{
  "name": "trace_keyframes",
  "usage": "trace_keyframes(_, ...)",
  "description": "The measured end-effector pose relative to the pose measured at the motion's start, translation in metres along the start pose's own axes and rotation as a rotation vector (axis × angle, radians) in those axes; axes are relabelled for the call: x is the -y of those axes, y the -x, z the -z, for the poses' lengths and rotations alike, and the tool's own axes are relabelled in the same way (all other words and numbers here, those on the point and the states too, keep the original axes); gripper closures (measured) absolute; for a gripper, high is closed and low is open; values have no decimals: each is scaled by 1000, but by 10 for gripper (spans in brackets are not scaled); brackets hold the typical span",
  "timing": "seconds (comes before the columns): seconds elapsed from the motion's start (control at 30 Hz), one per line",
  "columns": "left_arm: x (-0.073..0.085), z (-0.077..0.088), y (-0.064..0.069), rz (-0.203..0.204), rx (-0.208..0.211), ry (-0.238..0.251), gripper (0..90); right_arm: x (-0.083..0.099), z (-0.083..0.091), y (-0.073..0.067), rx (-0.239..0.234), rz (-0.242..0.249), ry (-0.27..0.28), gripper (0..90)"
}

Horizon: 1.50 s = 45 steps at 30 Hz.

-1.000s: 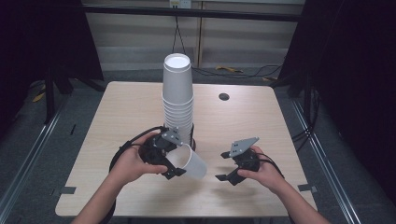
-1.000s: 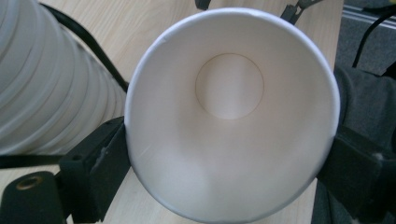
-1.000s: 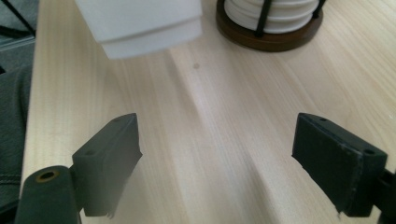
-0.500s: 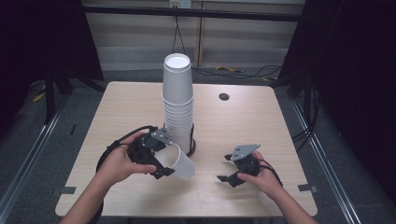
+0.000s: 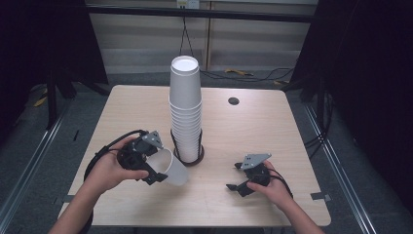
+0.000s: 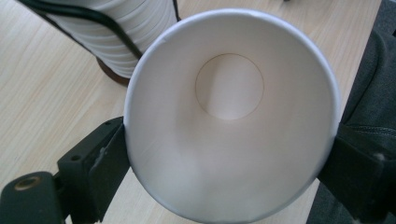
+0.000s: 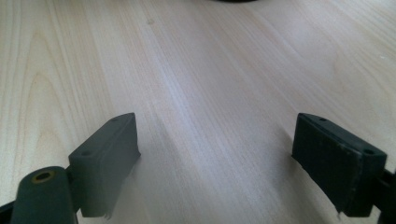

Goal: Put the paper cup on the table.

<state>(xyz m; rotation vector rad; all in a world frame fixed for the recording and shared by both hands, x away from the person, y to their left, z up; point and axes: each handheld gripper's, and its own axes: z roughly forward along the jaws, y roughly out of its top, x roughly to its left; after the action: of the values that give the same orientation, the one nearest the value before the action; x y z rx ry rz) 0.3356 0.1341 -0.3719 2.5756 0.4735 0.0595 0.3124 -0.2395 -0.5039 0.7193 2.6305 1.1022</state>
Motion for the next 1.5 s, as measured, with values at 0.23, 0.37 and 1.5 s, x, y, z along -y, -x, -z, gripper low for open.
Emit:
trace_keyframes(0.23, 10, 6, -8, 25, -26, -21, 95, 0, -1, 1, 0, 0, -4, 133)
trace_keyframes(0.37, 17, 9, -13, 47, -44, -27, 93, -1, -1, 1, 0, -2, -5, 132)
trace_keyframes(1.5, 47, 8, -43, 101, -176, -145, 73, 0, -1, 1, 2, -3, -3, 134)
